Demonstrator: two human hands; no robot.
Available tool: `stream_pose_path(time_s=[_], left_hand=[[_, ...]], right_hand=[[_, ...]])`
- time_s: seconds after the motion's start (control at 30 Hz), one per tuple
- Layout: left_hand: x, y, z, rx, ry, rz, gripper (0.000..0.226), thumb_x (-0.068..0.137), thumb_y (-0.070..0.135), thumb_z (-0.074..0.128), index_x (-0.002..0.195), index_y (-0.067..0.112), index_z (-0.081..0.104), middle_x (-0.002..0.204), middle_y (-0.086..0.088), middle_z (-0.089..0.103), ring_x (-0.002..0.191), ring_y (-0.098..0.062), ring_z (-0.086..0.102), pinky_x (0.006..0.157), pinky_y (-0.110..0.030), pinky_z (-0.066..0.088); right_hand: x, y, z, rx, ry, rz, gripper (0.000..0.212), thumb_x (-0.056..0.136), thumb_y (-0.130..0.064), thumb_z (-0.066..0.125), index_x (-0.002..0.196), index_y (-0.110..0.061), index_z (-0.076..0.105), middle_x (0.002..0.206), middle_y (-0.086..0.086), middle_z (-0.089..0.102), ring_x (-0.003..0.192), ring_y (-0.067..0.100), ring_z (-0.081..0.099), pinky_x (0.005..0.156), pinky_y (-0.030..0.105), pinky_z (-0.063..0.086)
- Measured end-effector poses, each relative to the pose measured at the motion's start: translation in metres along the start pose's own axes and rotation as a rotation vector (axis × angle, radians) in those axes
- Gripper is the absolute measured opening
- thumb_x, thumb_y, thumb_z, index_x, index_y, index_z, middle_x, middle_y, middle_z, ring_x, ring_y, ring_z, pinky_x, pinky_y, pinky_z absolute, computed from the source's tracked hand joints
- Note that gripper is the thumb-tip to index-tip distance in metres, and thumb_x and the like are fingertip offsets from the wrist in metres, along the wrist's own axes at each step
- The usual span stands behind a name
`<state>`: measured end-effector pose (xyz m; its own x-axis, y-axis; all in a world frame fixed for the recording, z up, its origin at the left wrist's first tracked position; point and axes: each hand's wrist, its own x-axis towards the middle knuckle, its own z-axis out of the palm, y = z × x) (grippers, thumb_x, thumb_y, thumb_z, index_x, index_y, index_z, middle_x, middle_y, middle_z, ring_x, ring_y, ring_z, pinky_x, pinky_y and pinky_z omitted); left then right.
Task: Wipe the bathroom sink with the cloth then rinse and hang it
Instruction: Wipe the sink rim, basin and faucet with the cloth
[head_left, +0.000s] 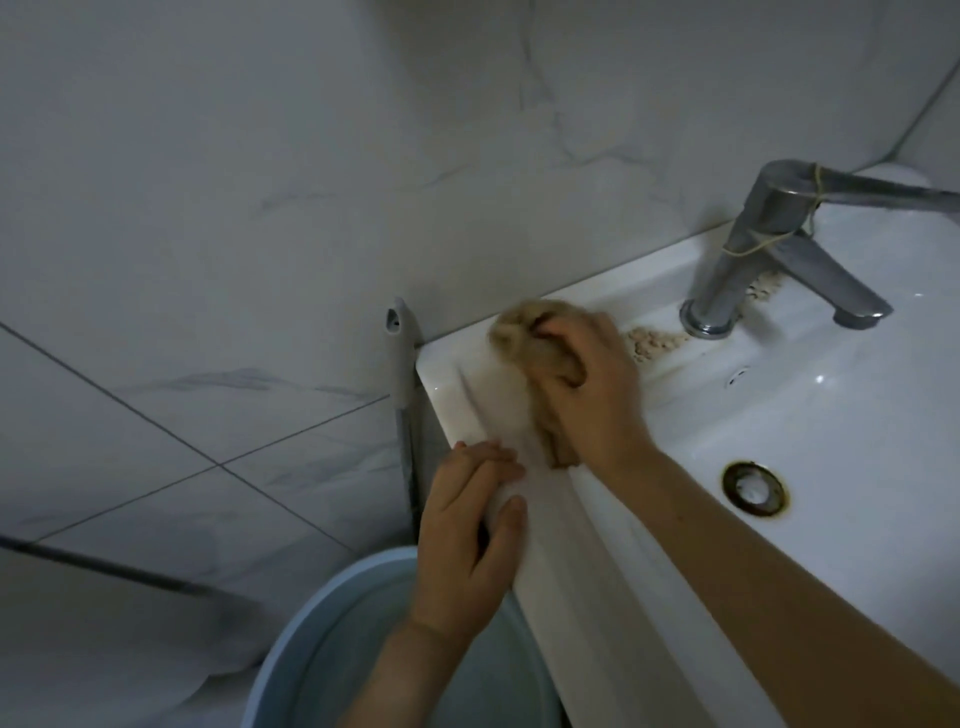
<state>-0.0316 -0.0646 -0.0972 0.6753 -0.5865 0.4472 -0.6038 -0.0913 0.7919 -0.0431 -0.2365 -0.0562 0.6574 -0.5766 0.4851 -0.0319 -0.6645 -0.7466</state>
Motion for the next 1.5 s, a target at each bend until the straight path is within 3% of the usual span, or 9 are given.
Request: stream_pose_path(time_s=[0.13, 0.3, 0.5, 0.77, 0.97, 1.07, 1.17, 1.43, 1.5], left_hand=[[-0.003, -0.003, 0.0, 0.017, -0.008, -0.014, 0.023, 0.091, 0.02, 0.047, 0.097, 0.012, 0.069, 0.112, 0.009, 0.061, 0.119, -0.007, 0.053, 0.109, -0.028, 0.034], [-0.001, -0.001, 0.0, -0.057, -0.002, 0.013, 0.021, 0.091, 0.019, 0.049, 0.095, 0.012, 0.069, 0.109, 0.005, 0.063, 0.11, -0.015, 0.057, 0.097, -0.05, 0.044], [-0.005, -0.005, 0.001, -0.036, 0.041, -0.036, 0.023, 0.087, 0.023, 0.052, 0.095, 0.011, 0.071, 0.114, 0.008, 0.064, 0.123, -0.005, 0.053, 0.112, -0.029, 0.034], [-0.004, -0.004, 0.001, -0.046, 0.021, -0.027, 0.023, 0.088, 0.02, 0.05, 0.094, 0.01, 0.07, 0.111, 0.003, 0.064, 0.118, -0.011, 0.055, 0.112, -0.024, 0.029], [-0.005, -0.002, -0.001, -0.049, 0.013, -0.058, 0.024, 0.087, 0.022, 0.051, 0.095, 0.009, 0.071, 0.114, 0.007, 0.064, 0.123, -0.006, 0.053, 0.113, -0.022, 0.028], [-0.003, 0.0, -0.003, -0.033, -0.022, -0.041, 0.022, 0.089, 0.021, 0.051, 0.094, 0.011, 0.07, 0.113, 0.006, 0.063, 0.122, -0.005, 0.053, 0.113, -0.025, 0.029], [-0.003, -0.001, -0.005, -0.01, -0.044, -0.02, 0.02, 0.089, 0.021, 0.053, 0.095, 0.012, 0.069, 0.113, 0.009, 0.063, 0.12, -0.007, 0.054, 0.112, -0.026, 0.032], [-0.003, -0.003, -0.006, -0.014, -0.039, -0.039, 0.022, 0.087, 0.023, 0.053, 0.095, 0.011, 0.069, 0.112, 0.006, 0.063, 0.124, 0.0, 0.049, 0.112, -0.018, 0.027], [-0.001, 0.001, -0.007, -0.006, -0.056, -0.042, 0.022, 0.087, 0.023, 0.052, 0.096, 0.011, 0.069, 0.112, 0.006, 0.063, 0.124, 0.002, 0.048, 0.111, -0.016, 0.026]], right_hand=[[-0.005, -0.004, 0.011, 0.012, 0.234, 0.213, 0.024, 0.083, -0.015, 0.07, 0.107, -0.015, 0.063, 0.104, 0.001, 0.057, 0.093, 0.01, 0.053, 0.083, 0.013, 0.042], [-0.009, -0.024, 0.03, -0.025, -0.186, -0.147, 0.027, 0.082, -0.007, 0.063, 0.109, -0.009, 0.063, 0.111, 0.007, 0.055, 0.099, 0.017, 0.055, 0.087, 0.022, 0.046], [0.024, 0.011, -0.017, -0.044, 0.156, 0.191, 0.026, 0.082, -0.016, 0.07, 0.107, -0.014, 0.066, 0.098, 0.0, 0.057, 0.089, 0.01, 0.053, 0.078, 0.003, 0.038], [0.038, -0.022, 0.008, -0.06, -0.39, -0.183, 0.019, 0.083, -0.016, 0.071, 0.1, -0.01, 0.072, 0.095, 0.006, 0.059, 0.085, 0.016, 0.056, 0.077, 0.025, 0.045], [0.034, 0.003, -0.017, -0.061, 0.036, 0.111, 0.017, 0.081, -0.019, 0.071, 0.098, -0.016, 0.071, 0.095, 0.0, 0.063, 0.089, 0.015, 0.059, 0.08, 0.015, 0.044], [0.004, -0.015, -0.001, 0.009, -0.098, 0.064, 0.013, 0.084, -0.012, 0.067, 0.097, -0.013, 0.068, 0.098, -0.004, 0.057, 0.086, 0.007, 0.056, 0.078, 0.006, 0.04], [-0.03, -0.001, -0.019, -0.124, -0.351, -0.054, 0.017, 0.083, -0.004, 0.062, 0.097, -0.011, 0.068, 0.095, -0.006, 0.051, 0.087, 0.013, 0.053, 0.079, 0.02, 0.045], [0.007, 0.05, -0.081, -0.197, -0.069, 0.289, 0.019, 0.087, -0.009, 0.062, 0.101, -0.015, 0.073, 0.094, -0.005, 0.071, 0.087, 0.011, 0.067, 0.075, 0.007, 0.048], [0.002, 0.041, -0.067, -0.241, -0.094, 0.279, 0.013, 0.087, -0.011, 0.062, 0.093, -0.01, 0.074, 0.083, 0.0, 0.072, 0.078, 0.015, 0.067, 0.068, 0.017, 0.049]])
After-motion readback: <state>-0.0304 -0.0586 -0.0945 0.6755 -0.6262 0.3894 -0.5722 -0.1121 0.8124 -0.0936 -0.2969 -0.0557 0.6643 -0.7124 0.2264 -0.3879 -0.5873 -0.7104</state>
